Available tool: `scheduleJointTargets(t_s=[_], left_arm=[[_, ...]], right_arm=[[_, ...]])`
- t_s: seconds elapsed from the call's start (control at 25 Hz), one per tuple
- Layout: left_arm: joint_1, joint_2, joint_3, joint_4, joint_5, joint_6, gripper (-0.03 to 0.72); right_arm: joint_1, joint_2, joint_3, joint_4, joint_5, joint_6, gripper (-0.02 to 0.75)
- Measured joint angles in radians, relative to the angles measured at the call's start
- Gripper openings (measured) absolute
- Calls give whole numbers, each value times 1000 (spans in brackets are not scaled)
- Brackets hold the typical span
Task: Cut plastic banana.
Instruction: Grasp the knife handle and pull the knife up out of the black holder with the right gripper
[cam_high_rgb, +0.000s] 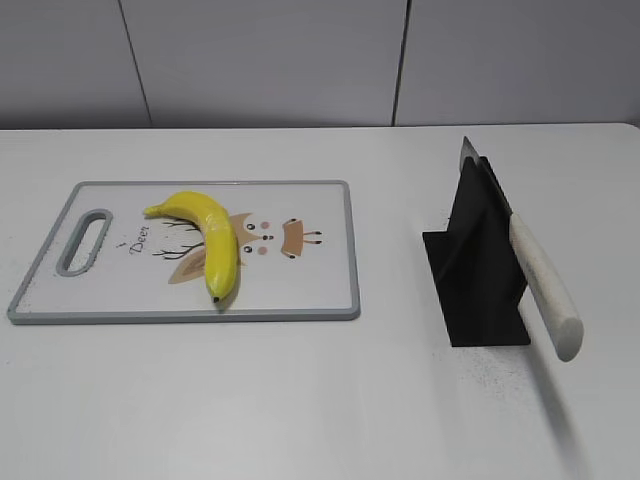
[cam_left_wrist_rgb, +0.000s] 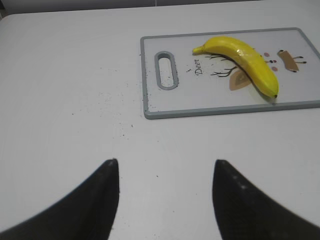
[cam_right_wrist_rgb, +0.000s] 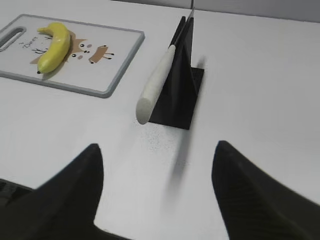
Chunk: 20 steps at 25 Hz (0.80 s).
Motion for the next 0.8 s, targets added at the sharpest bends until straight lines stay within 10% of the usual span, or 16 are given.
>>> scheduleJointTargets(t_s=[0.44, 0.8], left_arm=[[0, 0, 0, 0, 0, 0, 569], [0, 0, 0, 0, 0, 0, 561]], right_arm=[[44, 508, -236, 44, 63, 26, 468], [334, 856, -343, -142, 44, 214, 468]])
